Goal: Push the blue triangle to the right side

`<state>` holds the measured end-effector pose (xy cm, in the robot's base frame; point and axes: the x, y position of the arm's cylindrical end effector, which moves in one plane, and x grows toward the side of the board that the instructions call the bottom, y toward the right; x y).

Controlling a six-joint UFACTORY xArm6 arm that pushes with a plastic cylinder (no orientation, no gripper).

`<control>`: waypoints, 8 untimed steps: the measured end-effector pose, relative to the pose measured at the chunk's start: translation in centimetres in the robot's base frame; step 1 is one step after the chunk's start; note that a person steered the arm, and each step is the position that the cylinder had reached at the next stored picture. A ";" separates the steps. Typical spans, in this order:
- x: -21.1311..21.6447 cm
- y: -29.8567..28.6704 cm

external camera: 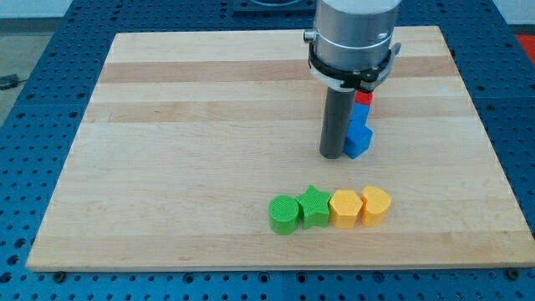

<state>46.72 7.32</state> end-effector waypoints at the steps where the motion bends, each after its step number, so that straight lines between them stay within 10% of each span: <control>1: -0.3 1.3; 8: -5.9 1.3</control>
<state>40.83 8.64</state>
